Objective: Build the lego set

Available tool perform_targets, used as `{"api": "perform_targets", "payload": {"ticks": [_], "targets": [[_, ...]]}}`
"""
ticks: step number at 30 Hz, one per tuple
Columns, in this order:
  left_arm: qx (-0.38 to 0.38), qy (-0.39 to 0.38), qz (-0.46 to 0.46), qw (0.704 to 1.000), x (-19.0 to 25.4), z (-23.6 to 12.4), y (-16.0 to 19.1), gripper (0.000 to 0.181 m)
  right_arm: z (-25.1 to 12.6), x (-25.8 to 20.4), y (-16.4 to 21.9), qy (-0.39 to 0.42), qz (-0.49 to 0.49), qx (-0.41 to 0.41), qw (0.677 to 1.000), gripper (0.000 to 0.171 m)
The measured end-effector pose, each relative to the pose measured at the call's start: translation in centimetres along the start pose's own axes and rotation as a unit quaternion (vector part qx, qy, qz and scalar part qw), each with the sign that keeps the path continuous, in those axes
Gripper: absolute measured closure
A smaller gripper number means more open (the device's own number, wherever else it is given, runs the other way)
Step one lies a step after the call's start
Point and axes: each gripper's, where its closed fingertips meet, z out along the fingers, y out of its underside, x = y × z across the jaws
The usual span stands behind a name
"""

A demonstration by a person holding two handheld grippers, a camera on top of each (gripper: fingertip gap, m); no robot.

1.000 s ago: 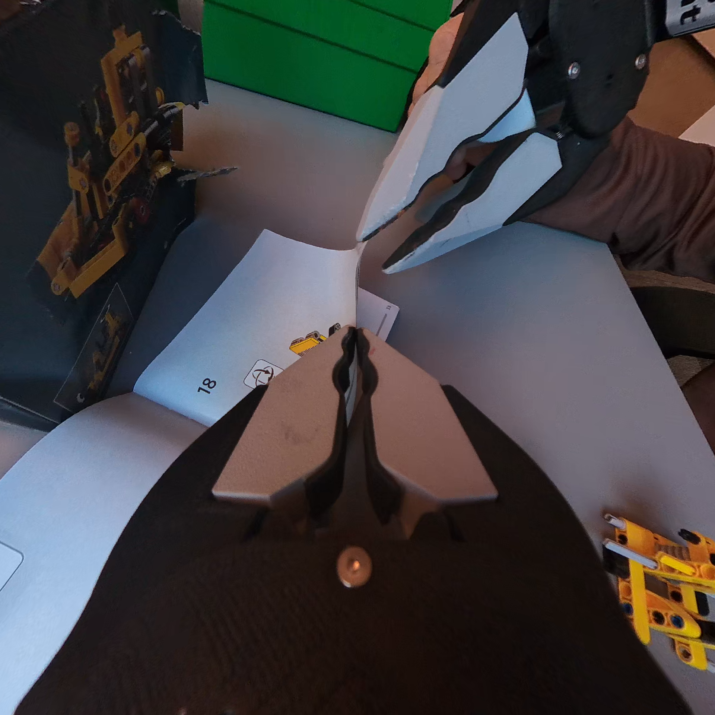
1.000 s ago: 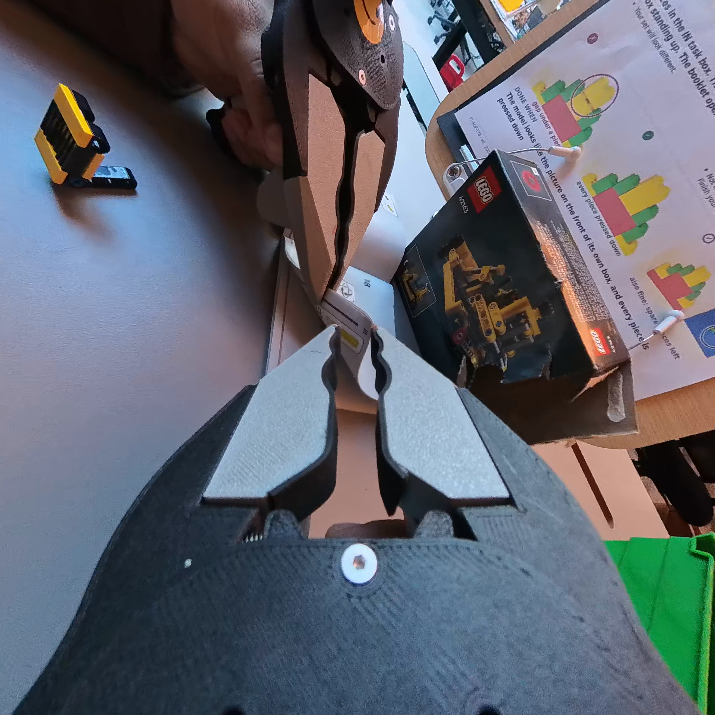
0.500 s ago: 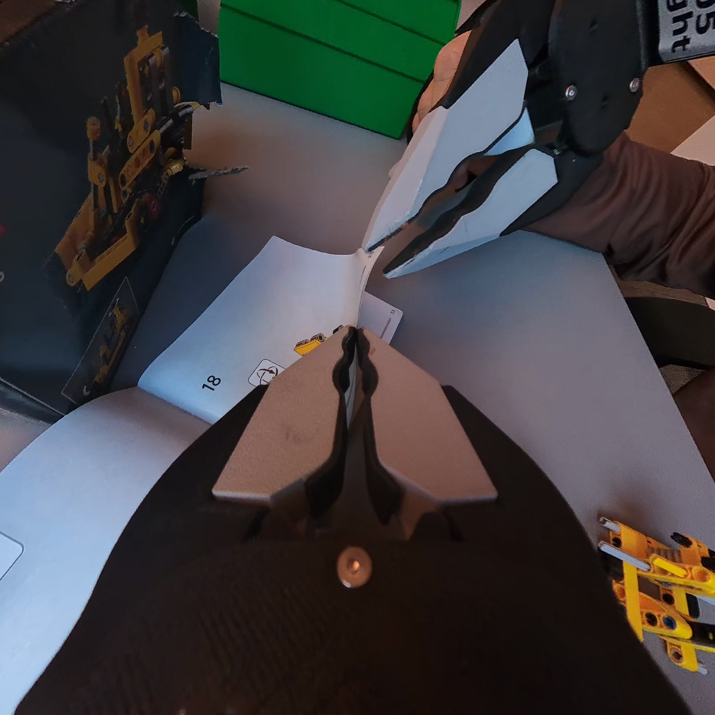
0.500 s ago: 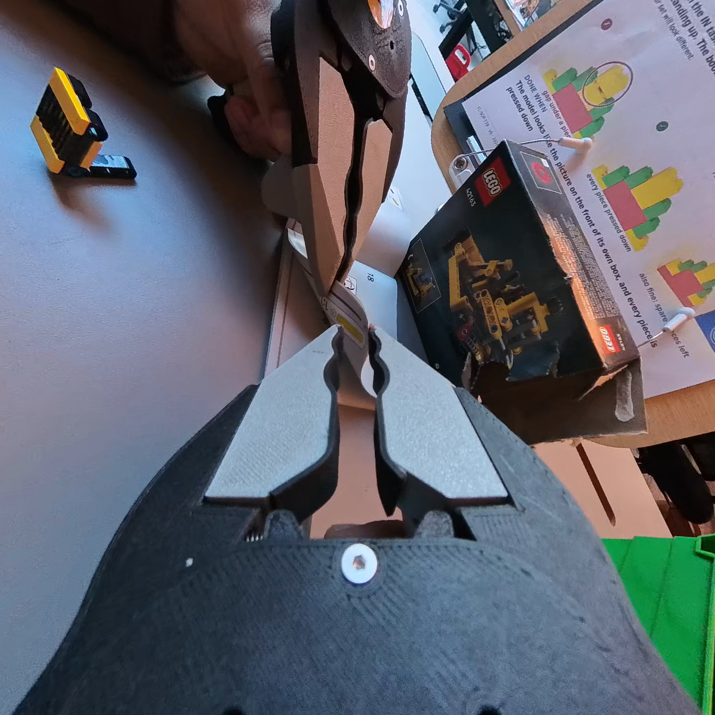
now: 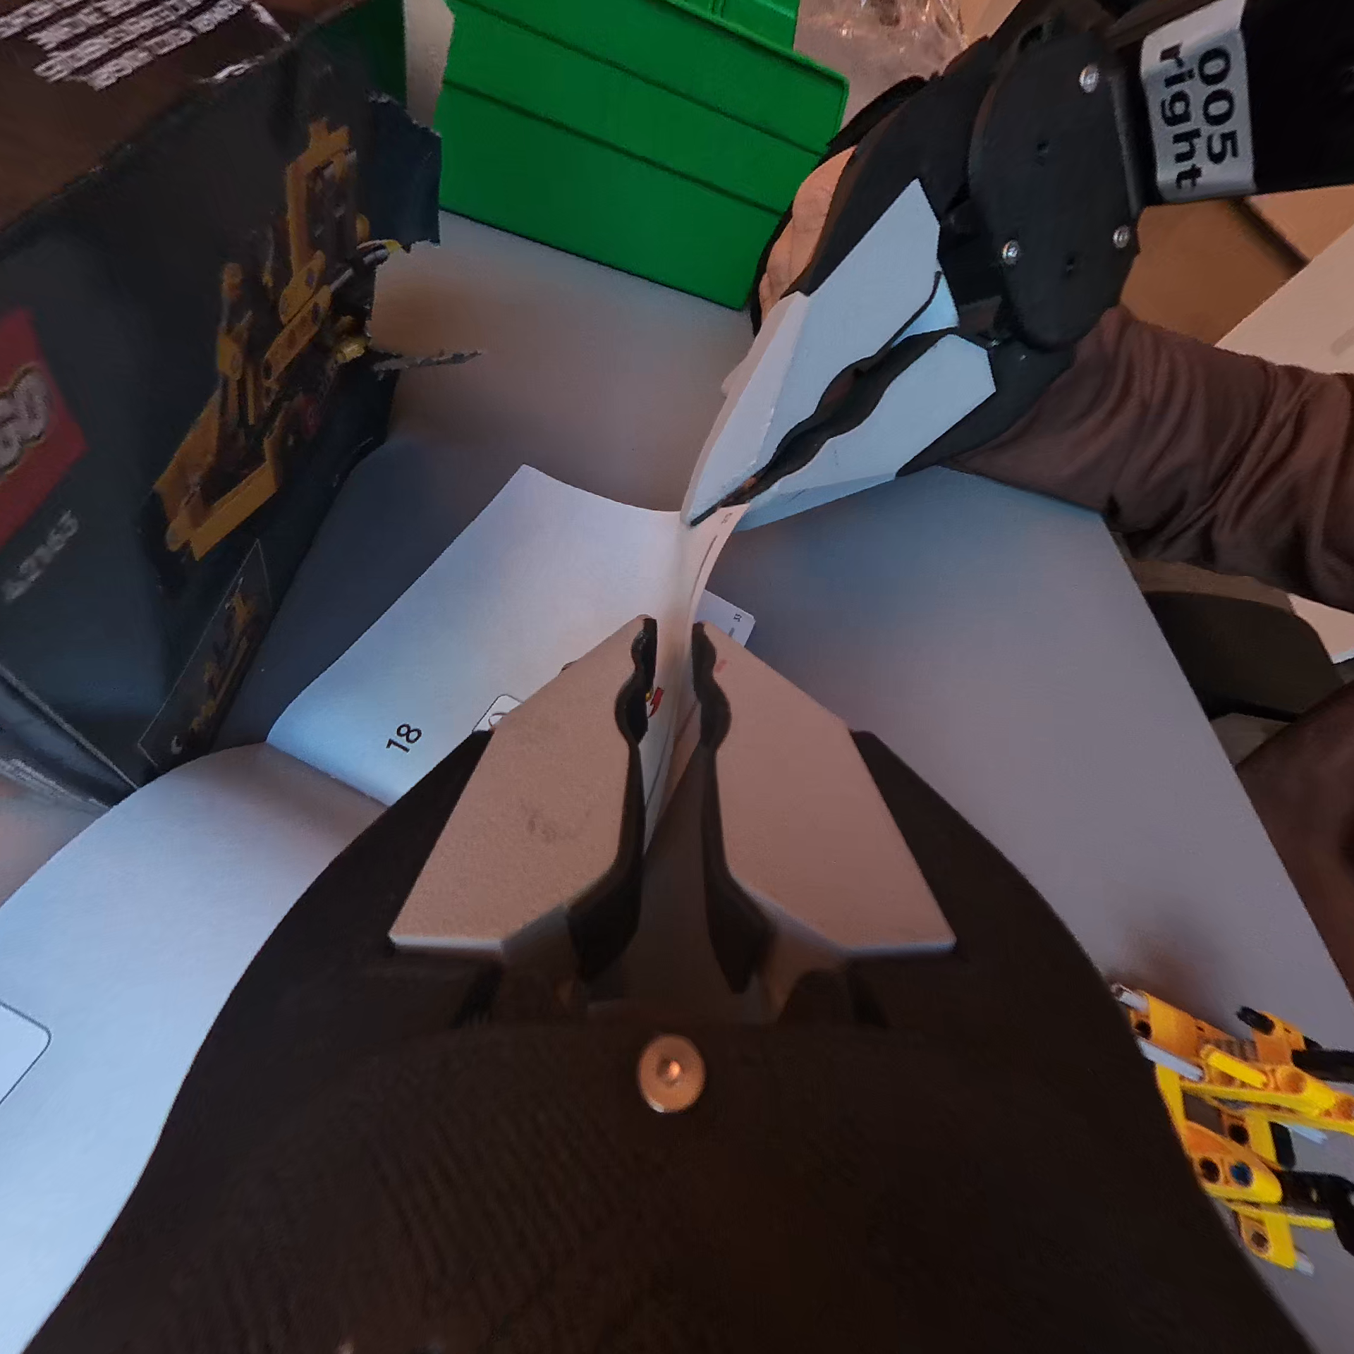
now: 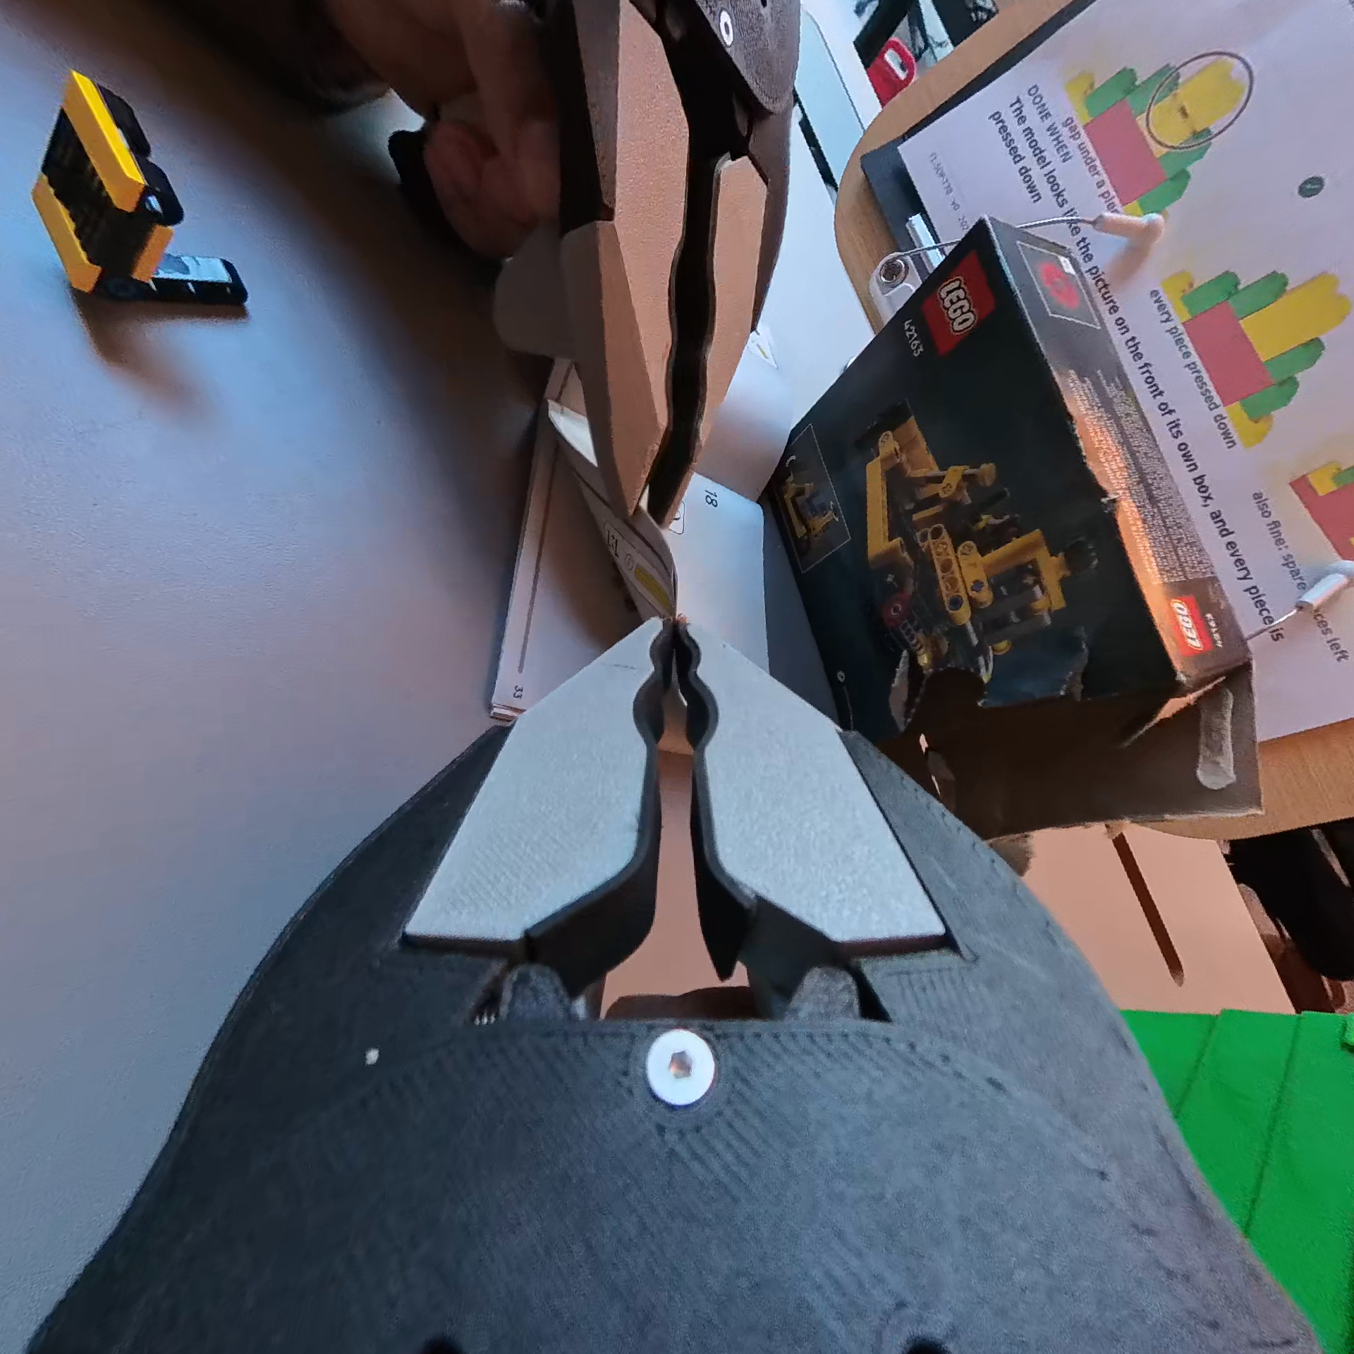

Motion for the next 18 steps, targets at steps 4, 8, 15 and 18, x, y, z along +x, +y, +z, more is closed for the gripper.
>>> {"api": "perform_targets", "payload": {"ticks": [4,8,15,18], "targets": [[0.000,-0.003,0.010,1.000,0.2,0.1,-0.2,0.175,0.0,-0.4,-0.1,-0.010,-0.003,0.003,1.000,0.171],[0.001,0.000,0.003,1.000,0.1,-0.1,-0.2,0.175,0.1,-0.7,0.0,-0.016,-0.008,0.000,1.000,0.171],[0.014,0.011,-0.002,1.000,0.7,-0.1,-0.8,0.177,0.2,-1.0,-0.1,-0.024,-0.008,0.001,1.000,0.171],[0.001,0.015,0.005,1.000,1.2,0.4,-0.6,0.180,0.3,-1.2,-0.2,-0.027,-0.007,0.003,1.000,0.171]]}}
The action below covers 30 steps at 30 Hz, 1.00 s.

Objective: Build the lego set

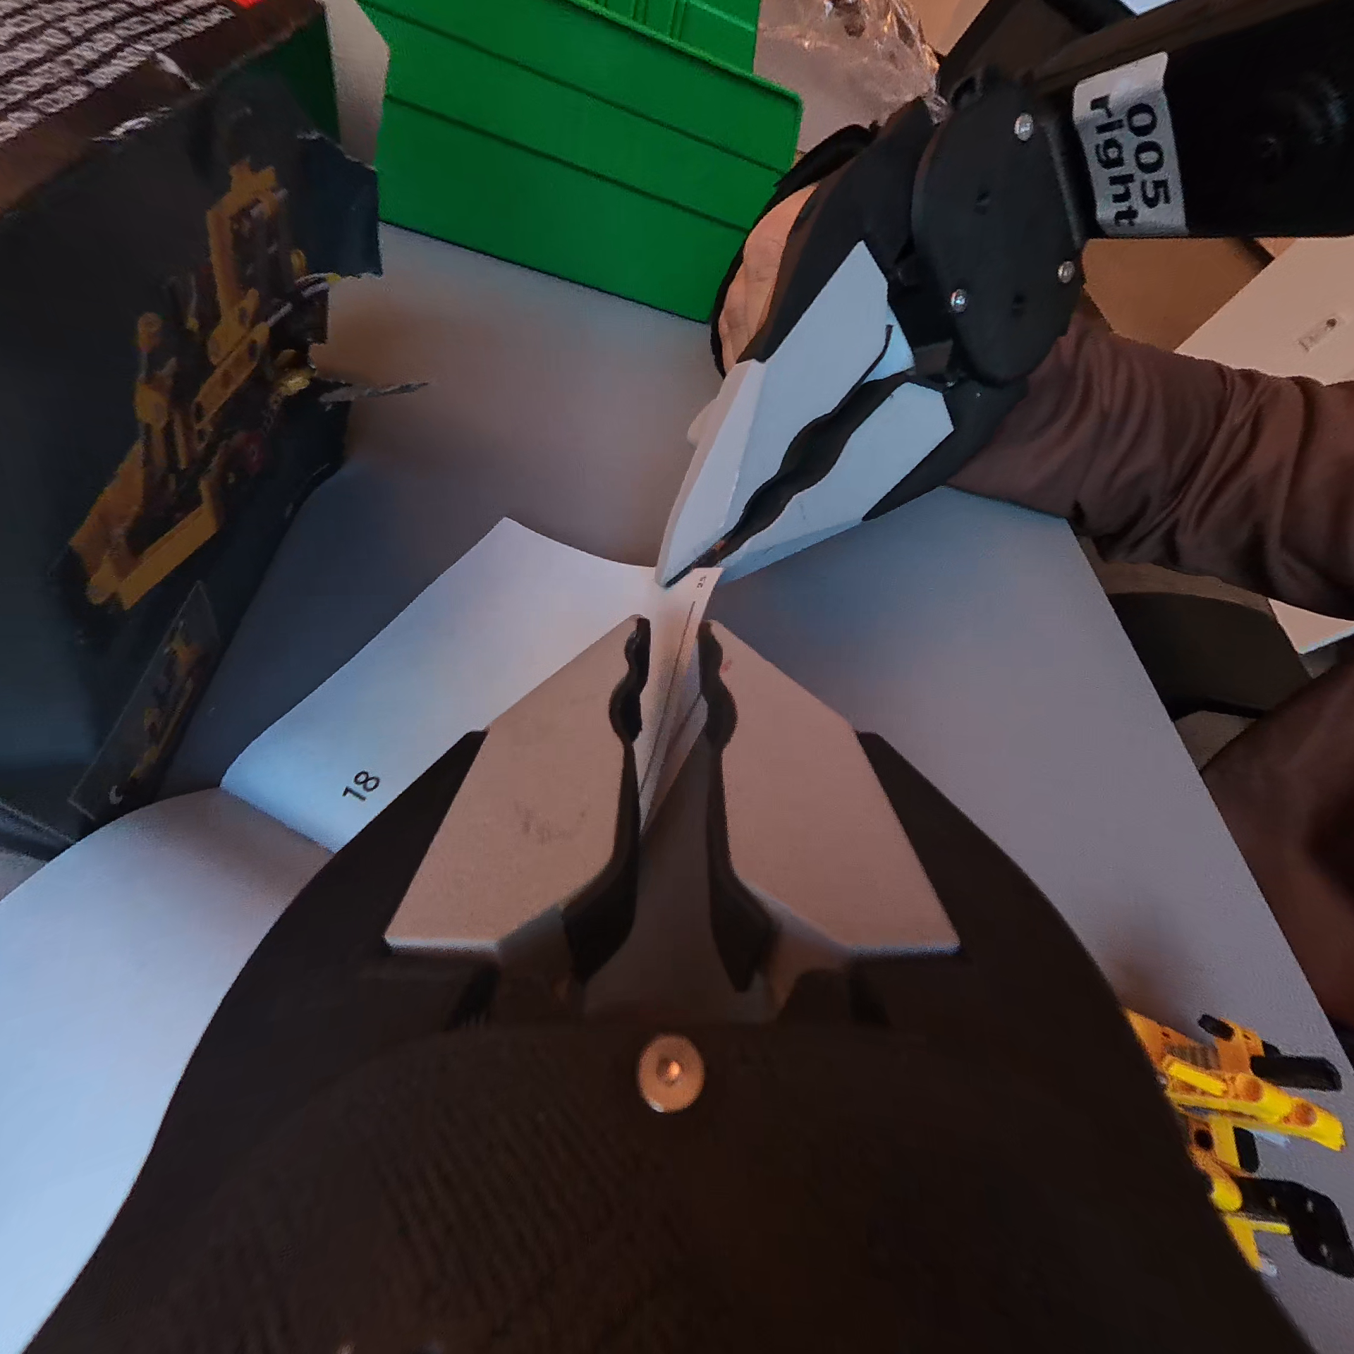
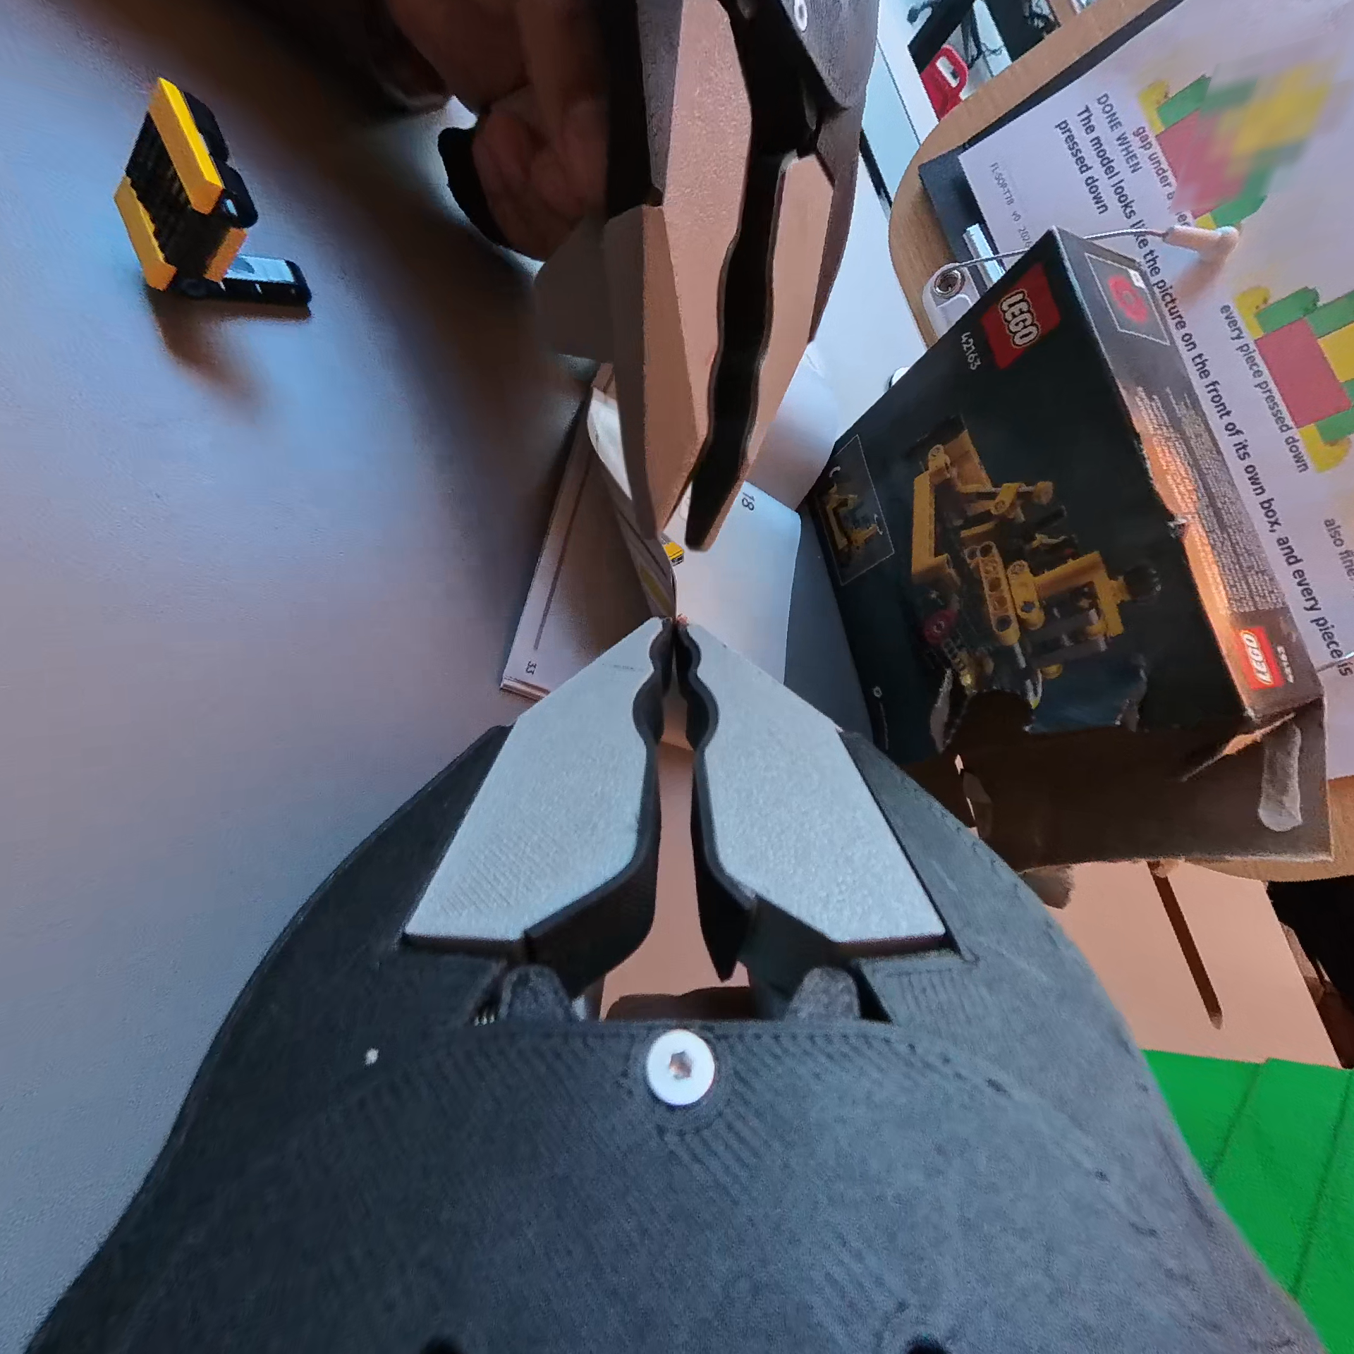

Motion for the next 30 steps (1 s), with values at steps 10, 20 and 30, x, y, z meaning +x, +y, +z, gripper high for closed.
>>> {"api": "perform_targets", "payload": {"ticks": [10,20,30], "targets": [[-0.015,-0.018,0.014,1.000,-0.4,0.3,0.6,0.181,-0.1,-0.1,-0.6,0.005,-0.005,0.011,1.000,0.166],[-0.004,0.002,-0.025,1.000,-0.5,0.2,0.6,0.181,0.3,-0.4,-1.4,0.009,-0.013,0.023,1.000,0.154],[-0.001,0.007,-0.033,0.999,-0.6,0.2,0.6,0.181,0.4,-0.4,-1.2,0.013,-0.020,0.016,1.000,0.155]]}}
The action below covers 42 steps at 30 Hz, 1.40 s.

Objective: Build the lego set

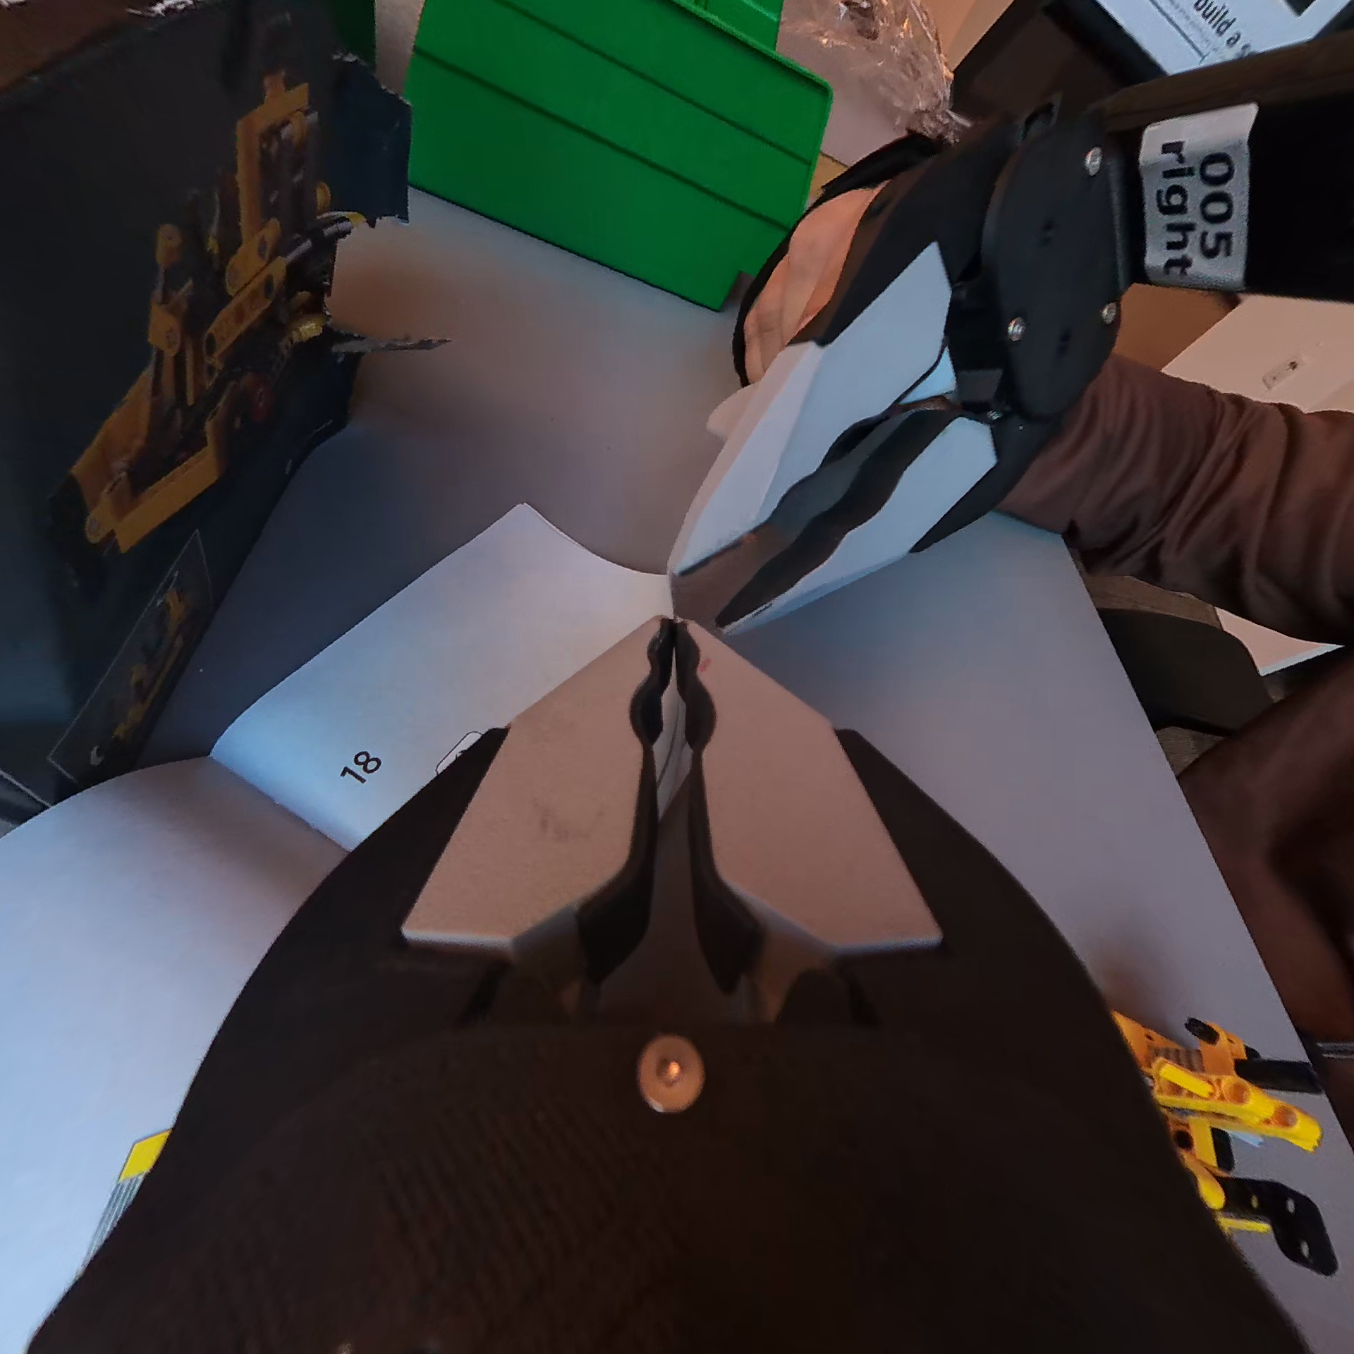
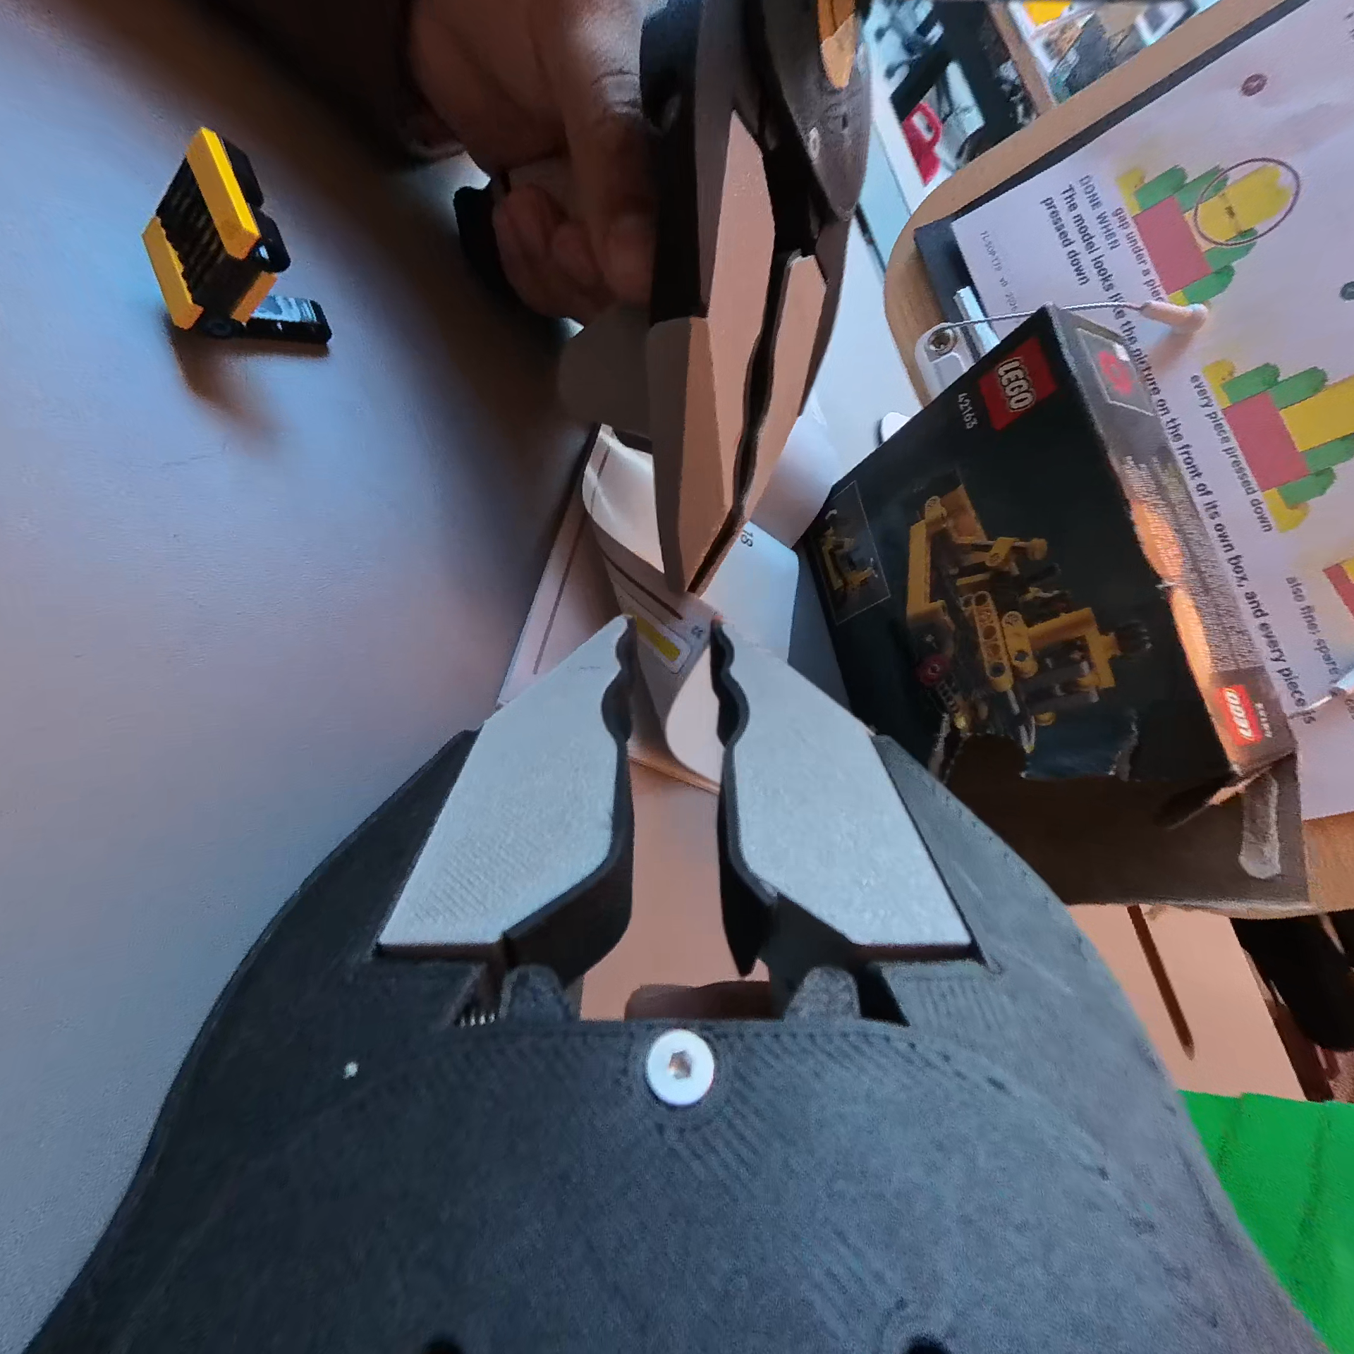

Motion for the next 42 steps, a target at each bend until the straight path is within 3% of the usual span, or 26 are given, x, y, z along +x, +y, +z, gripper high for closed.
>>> {"api": "perform_targets", "payload": {"ticks": [22,26,29,34,37,42], "targets": [[0.012,0.012,-0.021,1.000,-0.2,-0.3,-0.2,0.181,0.8,-1.3,0.6,-0.029,-0.005,-0.017,0.999,0.155],[-0.019,0.019,-0.008,1.000,0.3,-0.1,0.7,0.181,0.8,-1.3,0.7,-0.028,-0.007,-0.019,0.999,0.170],[-0.030,0.035,0.011,0.999,0.9,-0.3,1.0,0.181,0.7,-1.2,0.8,-0.029,-0.006,-0.020,0.999,0.171],[-0.043,0.059,0.034,0.997,2.2,0.0,1.3,0.160,0.8,-1.3,1.0,-0.033,-0.002,-0.025,0.999,0.171],[-0.054,0.039,0.054,0.996,1.8,0.3,1.7,0.179,0.8,-1.5,1.0,-0.041,0.002,-0.022,0.999,0.171],[-0.040,0.039,0.049,0.997,1.7,0.0,1.4,0.181,0.8,-1.7,0.9,-0.045,0.001,-0.020,0.999,0.171]]}}
